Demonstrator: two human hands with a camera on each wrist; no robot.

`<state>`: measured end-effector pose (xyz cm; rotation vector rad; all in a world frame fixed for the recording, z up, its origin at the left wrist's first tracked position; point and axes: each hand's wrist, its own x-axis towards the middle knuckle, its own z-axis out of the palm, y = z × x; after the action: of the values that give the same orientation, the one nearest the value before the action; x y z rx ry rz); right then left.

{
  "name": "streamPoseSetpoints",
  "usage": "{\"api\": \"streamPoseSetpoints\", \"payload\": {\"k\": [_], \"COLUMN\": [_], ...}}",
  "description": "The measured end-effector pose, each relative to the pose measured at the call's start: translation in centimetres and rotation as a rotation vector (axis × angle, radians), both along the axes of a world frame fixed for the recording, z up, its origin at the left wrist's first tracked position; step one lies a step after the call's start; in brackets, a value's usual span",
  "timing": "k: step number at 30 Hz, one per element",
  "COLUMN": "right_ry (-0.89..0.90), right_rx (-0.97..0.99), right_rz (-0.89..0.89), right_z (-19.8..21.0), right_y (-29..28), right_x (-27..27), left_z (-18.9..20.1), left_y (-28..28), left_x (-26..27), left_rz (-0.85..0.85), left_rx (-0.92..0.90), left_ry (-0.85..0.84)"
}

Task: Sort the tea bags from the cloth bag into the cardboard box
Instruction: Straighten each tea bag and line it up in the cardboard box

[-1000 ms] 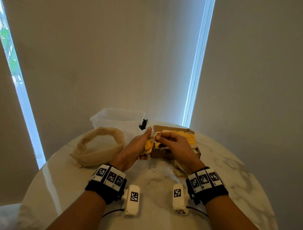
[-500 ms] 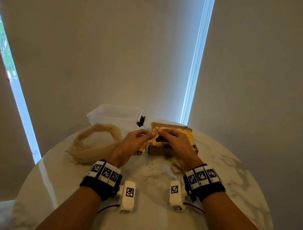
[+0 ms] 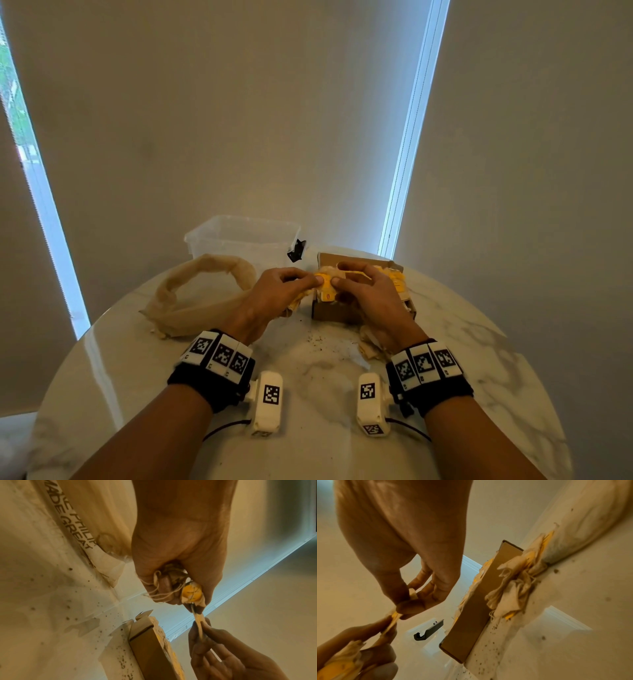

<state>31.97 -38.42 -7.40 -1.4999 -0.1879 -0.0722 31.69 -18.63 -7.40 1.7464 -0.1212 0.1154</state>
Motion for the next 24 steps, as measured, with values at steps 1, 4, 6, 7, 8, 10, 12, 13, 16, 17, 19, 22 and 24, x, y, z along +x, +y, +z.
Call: {"api": "streamPoseSetpoints", "payload": {"k": [1, 4, 6, 7, 8, 10, 12, 13, 16, 17, 19, 22, 24], "right_ry": [0.007, 0.05, 0.049, 0.033, 0.012, -0.025, -0.063, -0.084, -0.122, -0.12, -0.108, -0.058, 0.004], "right_rx": [-0.02, -0.085, -0.133, -0.161, -0.183, -0.188, -0.158, -0.139, -0.099, -0.086, -0.086, -0.076, 0.011], "right_rz": [0.009, 0.096, 0.14, 0.147, 0.149, 0.124, 0.05, 0.008, -0.058, -0.053, -0.024, 0.032, 0.087], "right_z": [0.1, 0.4, 0.6, 0.7, 0.6, 0.3, 0.0, -0.2, -0.5, -0.6, -0.9, -0.9, -0.7], "right_y": [0.0, 0.1, 0.0, 0.0, -0.1, -0.2, -0.4, -0.5, -0.4, -0.2, 0.2, 0.1, 0.0], "right_x": [0.0, -0.2, -0.4, -0.5, -0.5, -0.5, -0.1, 0.1, 0.4, 0.3, 0.3, 0.2, 0.0], "left_z": [0.0, 0.0, 0.1, 0.2, 0.2, 0.1, 0.2, 0.2, 0.4, 0.4, 0.3, 0.0, -0.1], "left_y": [0.0, 0.2, 0.2, 0.2, 0.2, 0.3, 0.3, 0.2, -0.1, -0.2, -0.2, 0.2, 0.4], "left_x": [0.0, 0.1, -0.3, -0.5, -0.6, -0.6, -0.6, -0.6, -0.6, -0.6, -0.4, -0.1, -0.1], "left_rz": [0.022, 0.034, -0.004, -0.019, -0.026, -0.024, 0.0, 0.011, 0.006, 0.011, 0.032, 0.007, -0.054], "left_rx": [-0.01, -0.002, 0.048, 0.07, 0.083, 0.069, 0.008, -0.007, 0.018, 0.019, 0.009, -0.065, -0.155], "left_ry": [-0.022, -0.03, -0.015, -0.006, 0.001, 0.015, 0.028, 0.034, 0.02, 0.015, 0.016, 0.052, 0.091]}}
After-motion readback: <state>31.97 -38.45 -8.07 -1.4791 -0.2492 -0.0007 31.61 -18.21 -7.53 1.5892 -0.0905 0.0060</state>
